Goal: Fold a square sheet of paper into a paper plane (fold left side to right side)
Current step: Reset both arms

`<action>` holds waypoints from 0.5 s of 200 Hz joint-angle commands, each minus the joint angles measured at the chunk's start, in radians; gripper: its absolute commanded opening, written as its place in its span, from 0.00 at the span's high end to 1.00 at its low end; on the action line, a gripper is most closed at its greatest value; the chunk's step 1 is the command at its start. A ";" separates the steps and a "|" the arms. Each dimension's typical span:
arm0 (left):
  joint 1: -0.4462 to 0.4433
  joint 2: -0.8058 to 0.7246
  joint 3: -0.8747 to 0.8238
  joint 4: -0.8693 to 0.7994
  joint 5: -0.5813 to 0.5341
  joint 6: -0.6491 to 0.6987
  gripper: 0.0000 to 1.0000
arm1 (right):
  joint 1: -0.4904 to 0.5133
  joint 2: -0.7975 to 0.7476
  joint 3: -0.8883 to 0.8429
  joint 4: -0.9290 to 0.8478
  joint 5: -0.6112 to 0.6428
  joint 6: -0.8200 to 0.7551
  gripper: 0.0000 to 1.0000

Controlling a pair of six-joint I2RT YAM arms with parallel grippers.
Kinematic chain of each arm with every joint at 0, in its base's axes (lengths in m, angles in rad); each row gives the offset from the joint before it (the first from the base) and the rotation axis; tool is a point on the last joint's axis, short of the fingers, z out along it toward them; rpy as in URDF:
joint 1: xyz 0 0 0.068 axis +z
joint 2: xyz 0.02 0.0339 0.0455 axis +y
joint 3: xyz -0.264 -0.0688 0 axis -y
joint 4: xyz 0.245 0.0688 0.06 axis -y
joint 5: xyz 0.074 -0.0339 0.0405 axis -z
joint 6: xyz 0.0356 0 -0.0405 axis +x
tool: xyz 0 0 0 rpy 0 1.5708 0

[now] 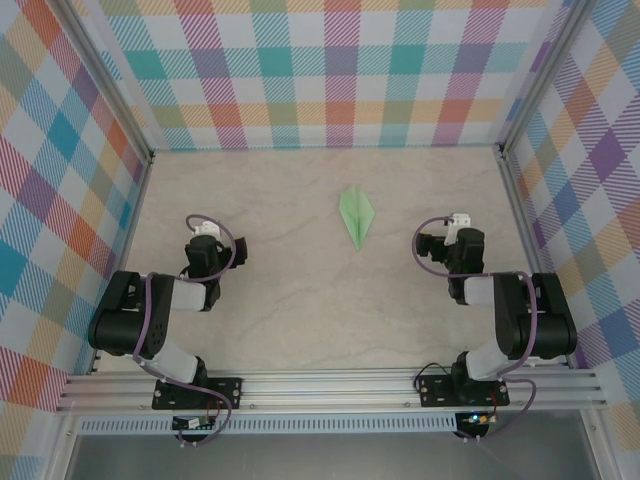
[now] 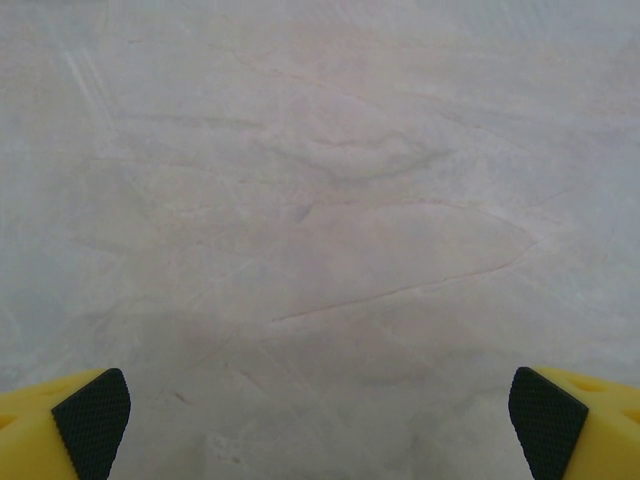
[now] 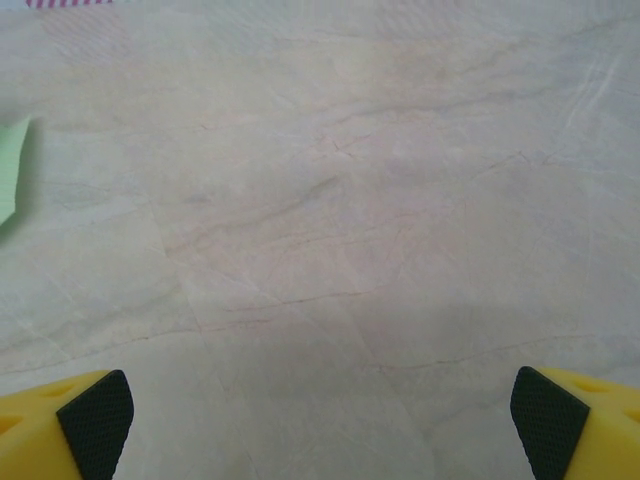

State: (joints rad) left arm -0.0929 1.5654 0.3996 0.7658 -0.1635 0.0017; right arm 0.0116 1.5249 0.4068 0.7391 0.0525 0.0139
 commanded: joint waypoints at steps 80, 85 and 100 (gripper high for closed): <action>0.014 0.000 0.018 0.044 0.039 0.023 0.00 | -0.005 0.003 0.010 0.061 -0.055 0.000 0.00; 0.015 -0.001 0.019 0.046 0.038 0.023 0.00 | -0.005 0.003 0.010 0.059 -0.056 0.000 0.00; 0.013 -0.001 0.018 0.045 0.039 0.023 0.00 | -0.006 0.002 0.010 0.060 -0.057 -0.001 0.00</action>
State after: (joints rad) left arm -0.0925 1.5654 0.4026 0.7696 -0.1387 0.0162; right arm 0.0116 1.5249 0.4068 0.7635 0.0170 0.0139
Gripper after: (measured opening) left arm 0.998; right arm 0.997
